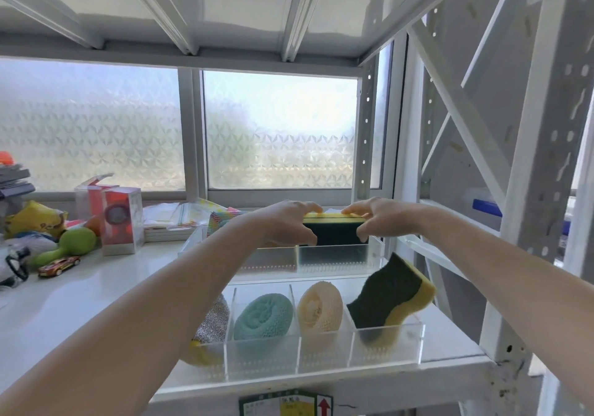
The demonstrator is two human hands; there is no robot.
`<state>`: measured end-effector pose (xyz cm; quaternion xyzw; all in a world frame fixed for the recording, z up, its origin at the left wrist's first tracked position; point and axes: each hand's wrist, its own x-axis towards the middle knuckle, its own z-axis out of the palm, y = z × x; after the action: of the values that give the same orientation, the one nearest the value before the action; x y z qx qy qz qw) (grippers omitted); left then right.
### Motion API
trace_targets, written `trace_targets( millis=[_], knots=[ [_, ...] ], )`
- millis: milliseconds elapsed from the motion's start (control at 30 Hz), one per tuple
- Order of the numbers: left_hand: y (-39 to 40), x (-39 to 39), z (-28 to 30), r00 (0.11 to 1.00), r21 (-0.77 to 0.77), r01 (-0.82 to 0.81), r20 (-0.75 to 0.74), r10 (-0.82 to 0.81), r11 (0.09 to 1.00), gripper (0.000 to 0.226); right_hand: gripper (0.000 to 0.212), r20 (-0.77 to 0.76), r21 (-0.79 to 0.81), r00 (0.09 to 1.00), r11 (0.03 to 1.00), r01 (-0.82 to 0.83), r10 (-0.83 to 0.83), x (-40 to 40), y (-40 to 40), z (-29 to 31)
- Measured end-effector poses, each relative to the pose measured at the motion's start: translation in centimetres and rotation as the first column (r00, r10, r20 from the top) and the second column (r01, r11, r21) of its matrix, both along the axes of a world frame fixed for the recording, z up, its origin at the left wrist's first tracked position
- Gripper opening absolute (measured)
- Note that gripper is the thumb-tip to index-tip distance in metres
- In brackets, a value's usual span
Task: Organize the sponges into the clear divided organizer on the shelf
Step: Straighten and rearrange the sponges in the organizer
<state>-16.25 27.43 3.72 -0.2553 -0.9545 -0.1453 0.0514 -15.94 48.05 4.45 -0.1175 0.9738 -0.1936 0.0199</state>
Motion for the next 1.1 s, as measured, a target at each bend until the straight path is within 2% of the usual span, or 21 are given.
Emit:
trace_targets(
  millis=[700,833,933,1100],
  knots=[
    [0.1,0.5,-0.3,1.0,0.048,0.018,-0.014,-0.017,0.999,0.064,0.064,-0.018,0.019,0.999,0.999,0.029,-0.029,0.2,0.1,-0.5],
    [-0.4,0.0,-0.3,1.0,0.125,0.013,0.0,-0.013,0.992,0.068,0.067,0.003,-0.019,1.0,1.0,0.023,-0.023,0.3,0.2,-0.2],
    [-0.6,0.0,-0.3,1.0,0.118,0.014,-0.011,-0.013,0.993,0.067,0.068,0.016,-0.032,1.0,0.999,0.012,-0.011,0.4,0.2,-0.1],
    [-2.4,0.4,1.0,0.999,0.232,0.033,0.014,-0.038,0.972,0.071,0.067,-0.148,-0.079,0.986,0.992,-0.094,0.081,1.2,-1.4,1.8]
  ],
)
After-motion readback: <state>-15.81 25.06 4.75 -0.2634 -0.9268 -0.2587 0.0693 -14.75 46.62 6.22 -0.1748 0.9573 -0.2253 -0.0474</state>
